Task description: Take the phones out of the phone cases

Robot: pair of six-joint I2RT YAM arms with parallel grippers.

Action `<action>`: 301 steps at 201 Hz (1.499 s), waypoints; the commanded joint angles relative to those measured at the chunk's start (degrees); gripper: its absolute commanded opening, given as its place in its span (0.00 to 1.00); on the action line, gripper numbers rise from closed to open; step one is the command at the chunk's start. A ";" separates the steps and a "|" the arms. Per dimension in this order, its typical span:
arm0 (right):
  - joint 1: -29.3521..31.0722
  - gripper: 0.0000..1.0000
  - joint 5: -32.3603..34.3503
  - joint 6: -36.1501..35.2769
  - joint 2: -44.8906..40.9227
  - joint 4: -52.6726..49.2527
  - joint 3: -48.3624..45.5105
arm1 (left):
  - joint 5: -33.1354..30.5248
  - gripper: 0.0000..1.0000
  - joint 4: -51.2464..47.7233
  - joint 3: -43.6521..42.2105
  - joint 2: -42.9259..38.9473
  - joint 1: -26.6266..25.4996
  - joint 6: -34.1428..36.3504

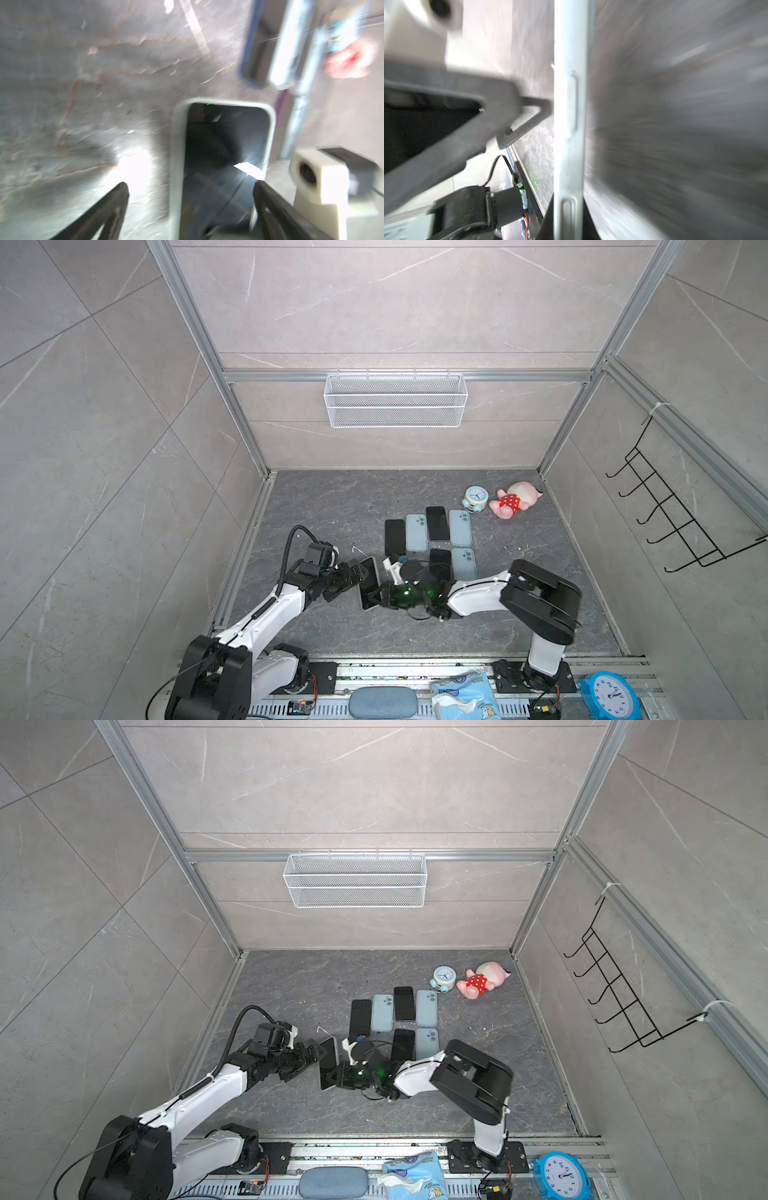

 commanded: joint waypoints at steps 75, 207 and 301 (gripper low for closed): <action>-10.68 0.00 -16.49 1.92 -17.77 9.92 -1.72 | 13.75 0.99 57.73 -9.19 -2.08 -0.57 -18.68; -10.73 0.00 -20.73 7.42 -14.35 20.57 -3.31 | 23.96 0.27 76.35 -4.07 10.57 -1.88 -21.78; -13.74 0.78 -11.72 -4.34 -28.99 -1.46 -6.79 | 8.74 0.00 59.68 -1.68 2.75 -2.87 -20.78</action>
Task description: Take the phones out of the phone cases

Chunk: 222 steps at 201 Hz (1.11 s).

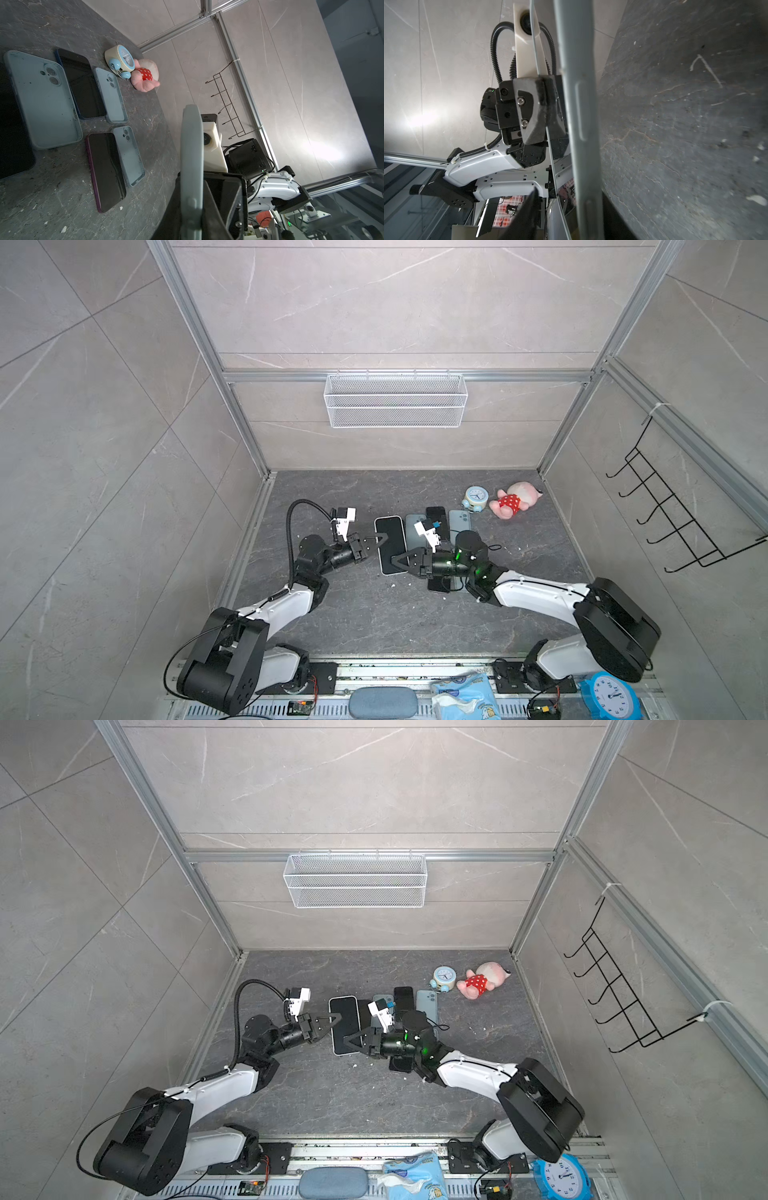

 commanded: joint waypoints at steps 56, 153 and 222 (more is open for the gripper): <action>1.94 0.86 20.99 6.49 -9.87 16.05 -11.00 | -67.75 0.00 -6.62 2.63 -12.26 -21.08 1.26; 3.61 0.74 24.90 10.26 -2.15 28.88 -12.54 | -75.19 0.00 3.56 5.68 -0.11 -27.46 -8.36; 3.76 0.68 25.97 13.37 3.61 37.56 -13.93 | -74.54 0.00 5.75 5.99 1.75 -28.26 -9.76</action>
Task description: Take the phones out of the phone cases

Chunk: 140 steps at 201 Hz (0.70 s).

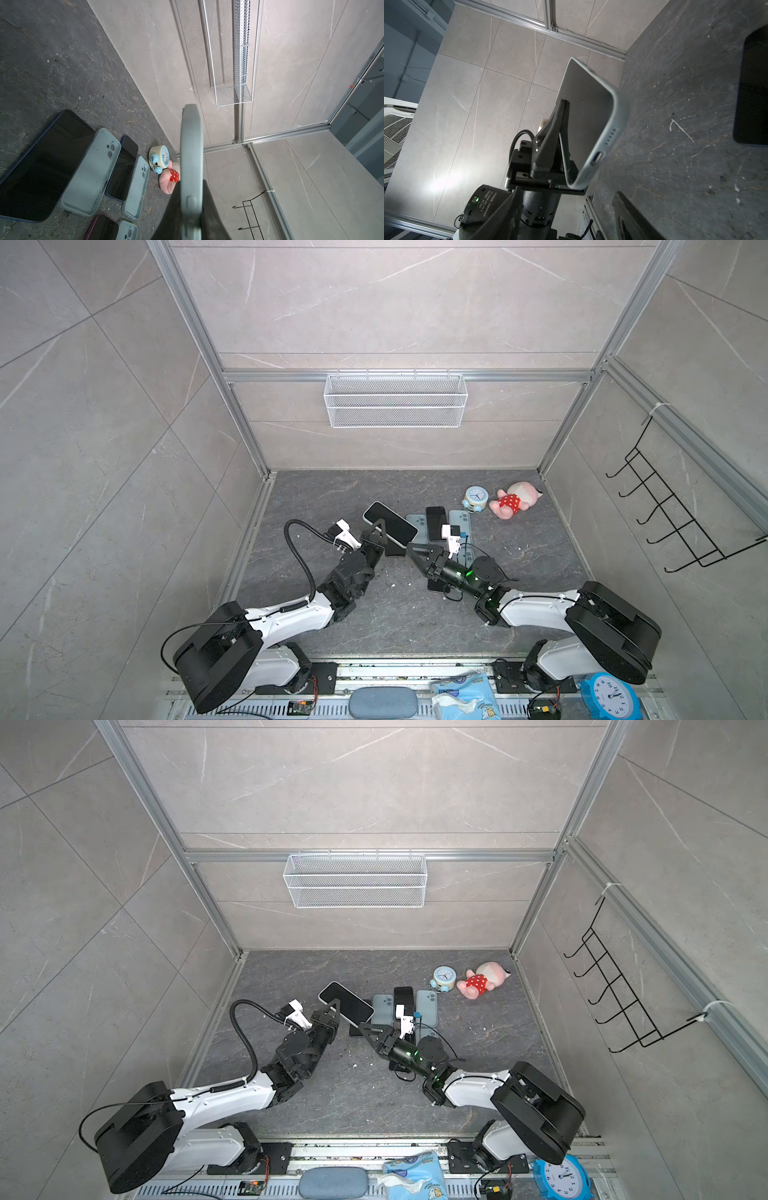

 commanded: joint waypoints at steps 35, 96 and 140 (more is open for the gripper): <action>0.21 0.54 1.43 1.41 2.93 6.78 0.56 | -0.83 0.00 10.01 2.79 2.64 -0.96 -3.18; 0.20 0.28 3.18 2.95 5.32 10.36 0.48 | -0.48 0.00 9.72 2.82 2.54 -1.47 -3.22; 0.06 0.15 3.84 4.17 6.65 13.09 -0.12 | 0.32 0.00 10.84 2.93 3.50 -1.88 -3.71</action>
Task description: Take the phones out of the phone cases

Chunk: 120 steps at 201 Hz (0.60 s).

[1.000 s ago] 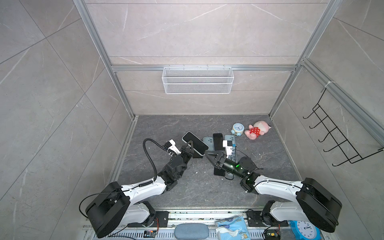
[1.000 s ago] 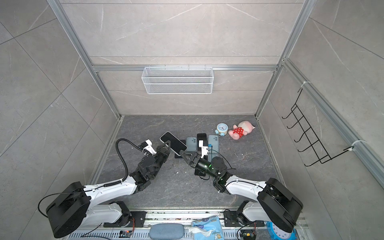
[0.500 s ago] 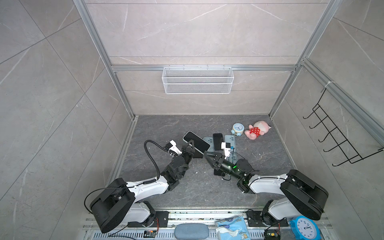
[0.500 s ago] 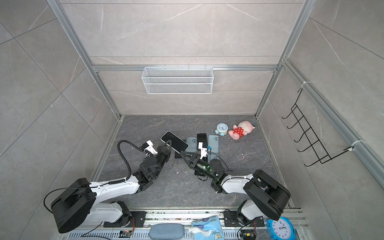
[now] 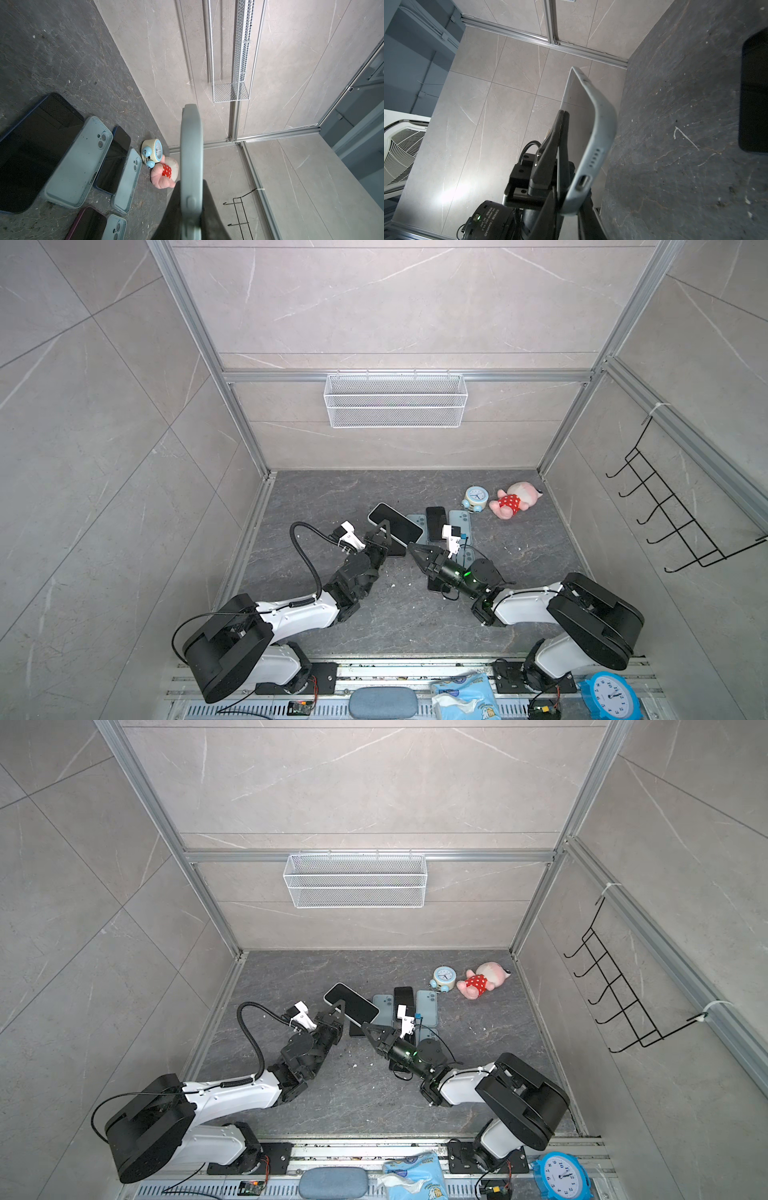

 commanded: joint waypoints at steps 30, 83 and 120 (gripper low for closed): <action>-0.02 0.04 0.89 0.76 1.35 5.09 -0.11 | 0.51 0.00 7.91 2.83 0.86 -0.81 -0.25; -0.33 0.00 -2.39 -6.32 0.77 4.21 -1.81 | 2.63 0.00 0.29 5.38 -0.64 -0.56 -7.47; -0.01 0.00 -2.95 -33.78 -9.05 -19.22 -1.50 | 10.87 0.00 -11.83 10.22 -2.41 2.69 -18.96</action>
